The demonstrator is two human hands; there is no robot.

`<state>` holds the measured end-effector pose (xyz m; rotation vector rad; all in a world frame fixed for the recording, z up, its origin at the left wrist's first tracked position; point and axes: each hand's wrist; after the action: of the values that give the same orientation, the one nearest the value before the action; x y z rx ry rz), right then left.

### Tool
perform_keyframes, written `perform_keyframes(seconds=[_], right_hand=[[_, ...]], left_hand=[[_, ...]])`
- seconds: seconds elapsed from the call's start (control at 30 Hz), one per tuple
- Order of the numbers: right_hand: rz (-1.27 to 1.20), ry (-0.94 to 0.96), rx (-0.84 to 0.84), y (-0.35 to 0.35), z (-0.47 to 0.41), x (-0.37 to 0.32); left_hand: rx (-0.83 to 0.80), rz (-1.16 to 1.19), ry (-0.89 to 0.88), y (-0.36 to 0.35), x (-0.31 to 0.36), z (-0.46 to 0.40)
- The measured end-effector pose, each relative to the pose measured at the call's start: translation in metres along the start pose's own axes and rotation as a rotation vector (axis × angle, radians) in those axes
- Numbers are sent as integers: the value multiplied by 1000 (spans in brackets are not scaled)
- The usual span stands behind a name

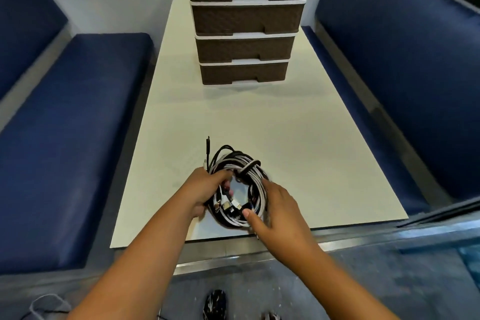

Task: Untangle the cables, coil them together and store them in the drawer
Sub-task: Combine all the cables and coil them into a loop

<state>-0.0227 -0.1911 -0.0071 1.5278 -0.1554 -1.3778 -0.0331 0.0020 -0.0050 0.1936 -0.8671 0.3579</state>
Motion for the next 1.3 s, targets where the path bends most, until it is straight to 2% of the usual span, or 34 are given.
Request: perform_keyframes(seconds=[0.07,0.17,0.2,0.3,0.43,0.53,0.63,0.83,0.97,1.1,1.3], right_hand=[[12,-13,4,-2,0,-1],[28,-28,13,-1,0,-5],[34,-35,18,0,0,-8],[68,-69,17,4,0,-14],[136,-101,-27,13,-5,-25],[132,-60,65,21,-14,-34],[105,64,161,23,-34,-42],[264,205,84,5,-99,-56],[459,126,-119,1,-128,-65],[268,39,-273,6,-140,-70],[19,50,-258,11,-145,-67]], left_hand=[[-13,-86,-69,5,2,-4],[27,-429,-182,22,5,-9],[16,-471,-190,28,4,-11],[-82,-316,-181,42,-1,-10],[-77,-96,-185,55,-10,-5],[-83,25,-231,65,-18,-3],[-61,52,-314,69,-21,-5],[8,27,-377,61,-19,-14],[88,-5,-418,53,-11,-17],[151,-90,-419,51,-7,-20],[169,-299,-346,49,3,-28]])
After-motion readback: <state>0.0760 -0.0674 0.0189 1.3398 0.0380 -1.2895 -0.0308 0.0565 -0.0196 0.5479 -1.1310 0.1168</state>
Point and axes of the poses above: each hand's wrist, its own z-axis away from the middle knuckle, its own y-axis out of the back of the hand, x = y × z, and after that the axes turned 4 degrees about -x, right-handed
